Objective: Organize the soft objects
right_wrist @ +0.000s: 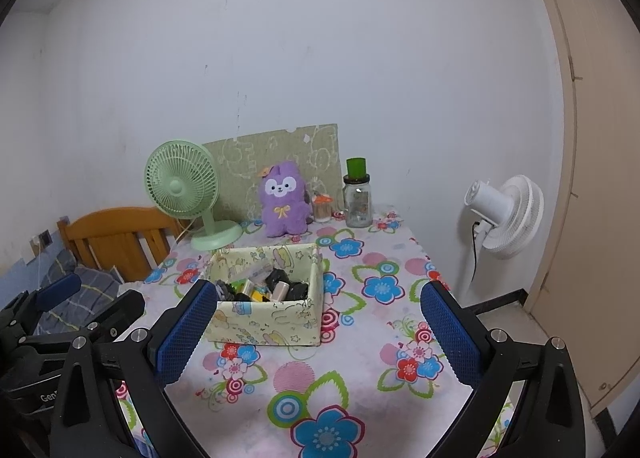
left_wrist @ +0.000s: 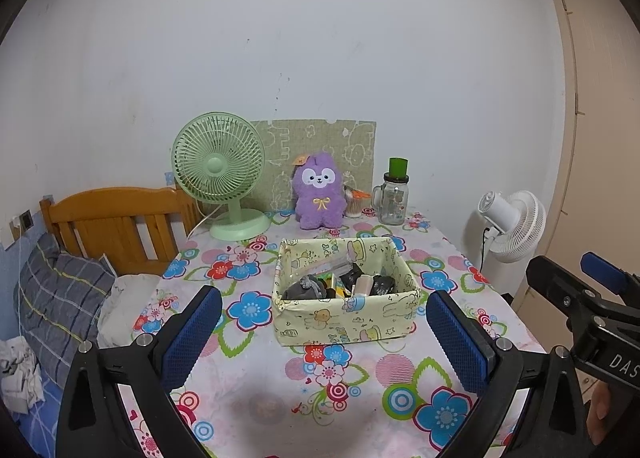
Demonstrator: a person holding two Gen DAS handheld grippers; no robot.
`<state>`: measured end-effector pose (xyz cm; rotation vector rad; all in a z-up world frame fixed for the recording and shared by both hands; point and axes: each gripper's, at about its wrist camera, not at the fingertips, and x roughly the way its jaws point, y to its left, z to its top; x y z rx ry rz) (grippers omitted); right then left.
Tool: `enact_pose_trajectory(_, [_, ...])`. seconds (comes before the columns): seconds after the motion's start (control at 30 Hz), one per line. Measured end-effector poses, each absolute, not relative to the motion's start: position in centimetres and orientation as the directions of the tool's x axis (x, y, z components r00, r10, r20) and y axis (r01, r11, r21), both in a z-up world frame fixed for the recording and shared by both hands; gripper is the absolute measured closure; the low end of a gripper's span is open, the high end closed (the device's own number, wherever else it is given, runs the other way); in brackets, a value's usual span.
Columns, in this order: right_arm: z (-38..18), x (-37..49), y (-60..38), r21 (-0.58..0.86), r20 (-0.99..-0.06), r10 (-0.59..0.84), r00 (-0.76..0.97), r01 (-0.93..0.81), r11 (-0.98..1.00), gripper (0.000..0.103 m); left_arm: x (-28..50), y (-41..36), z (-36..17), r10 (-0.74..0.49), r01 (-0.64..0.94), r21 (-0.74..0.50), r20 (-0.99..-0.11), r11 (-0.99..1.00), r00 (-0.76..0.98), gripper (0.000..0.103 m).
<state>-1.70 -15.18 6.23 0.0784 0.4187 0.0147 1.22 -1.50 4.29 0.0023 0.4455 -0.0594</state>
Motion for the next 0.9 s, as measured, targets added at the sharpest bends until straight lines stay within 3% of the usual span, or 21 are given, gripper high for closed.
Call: enact_pose_trajectory(0.9, [5.51,-1.00,-15.11,0.086,-0.427,0.032,0.904,0.006,0.996,0.000,2.01,-1.36,3.46,-0.055,0.054,-0.016,-0.446,0.998,0.893,0.000])
